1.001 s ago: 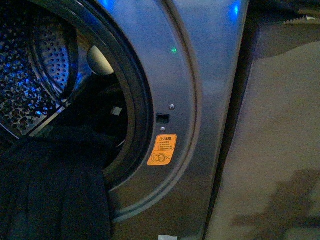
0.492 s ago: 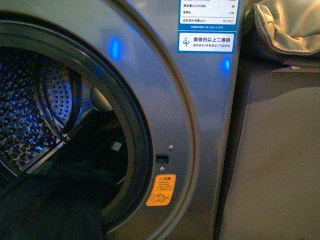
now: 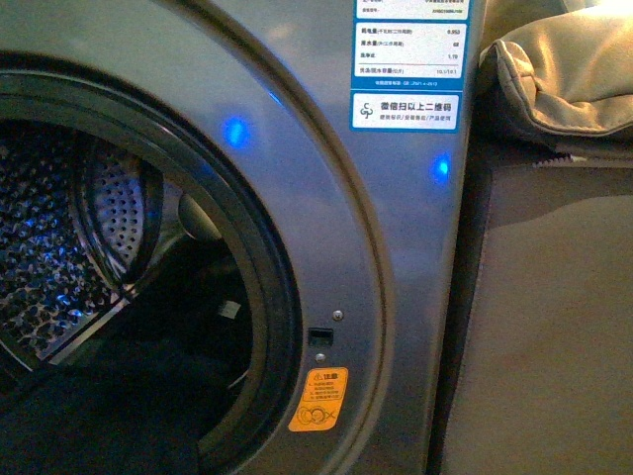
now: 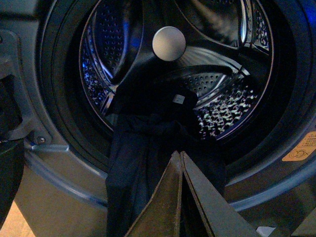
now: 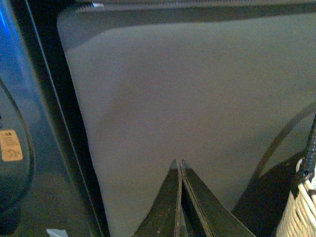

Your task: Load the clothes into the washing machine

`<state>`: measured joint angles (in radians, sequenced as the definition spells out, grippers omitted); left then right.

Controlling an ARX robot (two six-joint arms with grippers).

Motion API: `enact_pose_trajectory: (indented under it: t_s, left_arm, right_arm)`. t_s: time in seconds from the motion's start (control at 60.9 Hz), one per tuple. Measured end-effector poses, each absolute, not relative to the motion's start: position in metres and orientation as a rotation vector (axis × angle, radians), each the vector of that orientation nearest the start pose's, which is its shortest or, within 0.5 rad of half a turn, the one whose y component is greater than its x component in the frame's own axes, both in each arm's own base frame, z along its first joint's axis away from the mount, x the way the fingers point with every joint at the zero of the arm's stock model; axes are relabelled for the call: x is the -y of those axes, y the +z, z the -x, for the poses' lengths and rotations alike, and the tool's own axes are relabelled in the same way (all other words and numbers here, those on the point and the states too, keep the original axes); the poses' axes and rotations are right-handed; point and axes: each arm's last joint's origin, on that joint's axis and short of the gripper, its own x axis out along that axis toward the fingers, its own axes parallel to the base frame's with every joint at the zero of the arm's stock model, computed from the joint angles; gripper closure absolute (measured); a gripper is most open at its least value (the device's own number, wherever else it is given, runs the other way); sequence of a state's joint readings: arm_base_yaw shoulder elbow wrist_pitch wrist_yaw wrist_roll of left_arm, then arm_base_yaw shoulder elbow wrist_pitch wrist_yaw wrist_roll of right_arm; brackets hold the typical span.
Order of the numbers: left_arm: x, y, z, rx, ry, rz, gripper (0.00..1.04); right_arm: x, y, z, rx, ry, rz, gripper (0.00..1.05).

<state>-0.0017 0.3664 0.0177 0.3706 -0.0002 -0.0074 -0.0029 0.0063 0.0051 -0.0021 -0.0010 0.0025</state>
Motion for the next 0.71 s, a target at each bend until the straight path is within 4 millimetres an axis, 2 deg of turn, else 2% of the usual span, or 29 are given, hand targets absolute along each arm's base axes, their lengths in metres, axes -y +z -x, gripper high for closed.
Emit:
enact_pose_trajectory:
  t_s: [0.607, 0.706]
  left_arm:
    - [0.0, 0.172, -0.108, 0.022, -0.002, 0.007, 1.01]
    - [0.0, 0.168, -0.1, -0.009, -0.001, 0.007, 1.01]
  right_arm:
    - [0.0, 0.165, -0.098, -0.001, -0.002, -0.002, 1.02]
    - [0.0, 0.165, -0.098, -0.001, -0.002, -0.002, 1.02]
